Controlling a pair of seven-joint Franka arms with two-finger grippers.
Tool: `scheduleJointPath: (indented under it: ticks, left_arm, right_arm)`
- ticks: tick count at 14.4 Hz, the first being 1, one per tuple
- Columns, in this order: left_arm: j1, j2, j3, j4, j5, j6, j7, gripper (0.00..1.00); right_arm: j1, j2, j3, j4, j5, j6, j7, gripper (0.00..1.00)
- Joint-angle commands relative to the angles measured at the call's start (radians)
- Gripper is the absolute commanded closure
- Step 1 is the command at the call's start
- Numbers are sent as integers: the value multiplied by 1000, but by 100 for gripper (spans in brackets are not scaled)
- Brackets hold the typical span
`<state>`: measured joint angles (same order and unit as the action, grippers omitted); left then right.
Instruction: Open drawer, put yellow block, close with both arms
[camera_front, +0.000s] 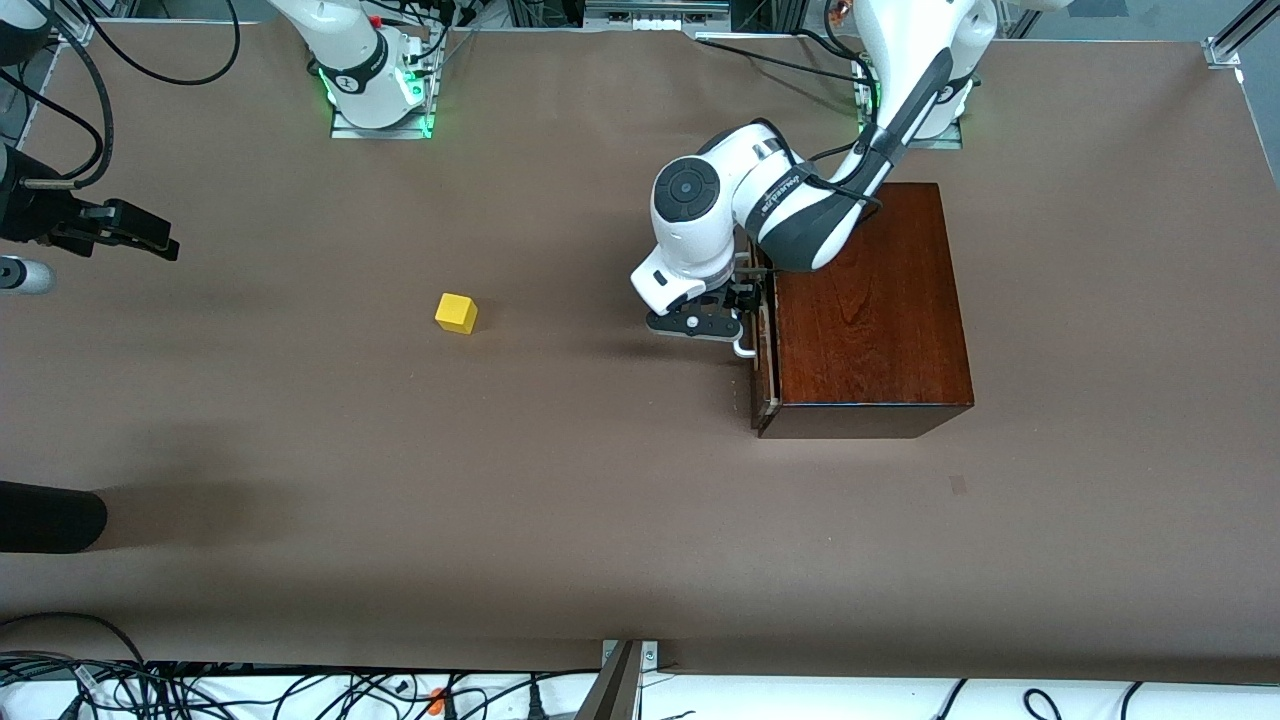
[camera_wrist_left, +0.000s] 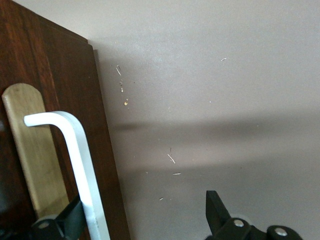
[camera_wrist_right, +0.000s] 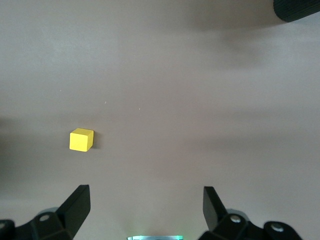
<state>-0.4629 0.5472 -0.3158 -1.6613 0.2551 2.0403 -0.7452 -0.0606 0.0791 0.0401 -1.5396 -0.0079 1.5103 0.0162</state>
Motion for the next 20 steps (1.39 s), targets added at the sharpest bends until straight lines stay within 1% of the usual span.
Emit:
scheduleJointPath:
  ticks: [1,6,8,12,16,20]
  left_arm:
    - [-26,45,-2,32,-3,116,-11,0]
    - [-37,45,-2,58,-3,116,-31,0]
    - [-57,46,-2,72,-5,116,-32,0]
    - [-65,63,-2,75,-7,116,-62,0]
    - [-95,109,-2,149,-5,116,-101,0]
    - [-105,132,-2,166,-5,116,-109,0]
  right_arm:
    - [-16,11,15,29,-4,-15,-18,0]
    - [-16,11,14,29,-3,-15,-18,0]
    - [-16,11,15,29,-4,-15,-18,0]
    - [-16,11,15,29,-3,-15,-18,0]
    - [-16,11,14,29,-4,-15,-18,0]
    - [-16,11,14,29,-4,-15,-18,0]
